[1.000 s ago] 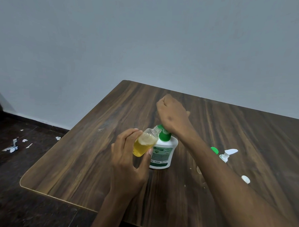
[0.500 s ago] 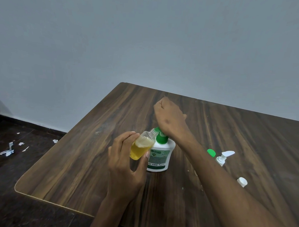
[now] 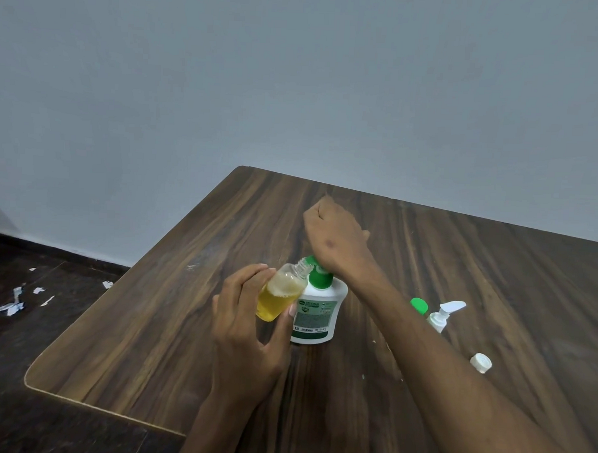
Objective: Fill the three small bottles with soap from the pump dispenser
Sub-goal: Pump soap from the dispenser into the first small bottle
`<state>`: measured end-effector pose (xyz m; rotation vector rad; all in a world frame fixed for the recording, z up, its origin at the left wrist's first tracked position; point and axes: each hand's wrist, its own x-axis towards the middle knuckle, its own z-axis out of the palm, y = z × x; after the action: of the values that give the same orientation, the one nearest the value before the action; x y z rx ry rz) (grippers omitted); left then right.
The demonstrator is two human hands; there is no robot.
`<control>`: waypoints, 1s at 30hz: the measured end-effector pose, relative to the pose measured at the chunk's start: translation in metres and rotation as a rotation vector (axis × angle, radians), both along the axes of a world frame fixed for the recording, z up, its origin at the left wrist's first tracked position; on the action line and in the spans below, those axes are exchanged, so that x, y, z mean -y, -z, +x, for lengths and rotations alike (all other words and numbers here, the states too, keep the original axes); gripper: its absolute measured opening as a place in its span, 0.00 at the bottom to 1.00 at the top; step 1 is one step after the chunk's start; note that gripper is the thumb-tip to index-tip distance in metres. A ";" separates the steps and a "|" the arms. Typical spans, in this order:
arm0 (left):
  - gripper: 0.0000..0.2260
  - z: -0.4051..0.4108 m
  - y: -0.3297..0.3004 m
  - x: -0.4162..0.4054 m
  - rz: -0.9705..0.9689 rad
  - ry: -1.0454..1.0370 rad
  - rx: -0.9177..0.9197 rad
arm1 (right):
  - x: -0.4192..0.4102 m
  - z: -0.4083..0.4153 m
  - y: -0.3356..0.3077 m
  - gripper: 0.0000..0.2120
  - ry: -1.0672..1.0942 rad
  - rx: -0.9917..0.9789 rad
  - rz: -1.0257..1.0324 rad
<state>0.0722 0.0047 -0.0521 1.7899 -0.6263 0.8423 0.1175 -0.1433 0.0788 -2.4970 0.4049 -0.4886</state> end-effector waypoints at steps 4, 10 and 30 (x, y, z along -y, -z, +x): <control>0.19 0.000 0.001 0.000 -0.001 0.006 -0.015 | 0.000 0.000 0.001 0.09 -0.002 -0.013 -0.003; 0.19 0.000 0.001 0.001 0.005 -0.002 -0.020 | 0.000 0.000 0.003 0.10 -0.002 -0.021 -0.004; 0.19 0.000 0.001 0.000 -0.003 -0.018 0.001 | 0.001 0.002 0.005 0.10 0.012 0.004 -0.029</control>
<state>0.0717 0.0047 -0.0526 1.7946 -0.6098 0.8563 0.1198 -0.1439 0.0741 -2.5226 0.4143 -0.5080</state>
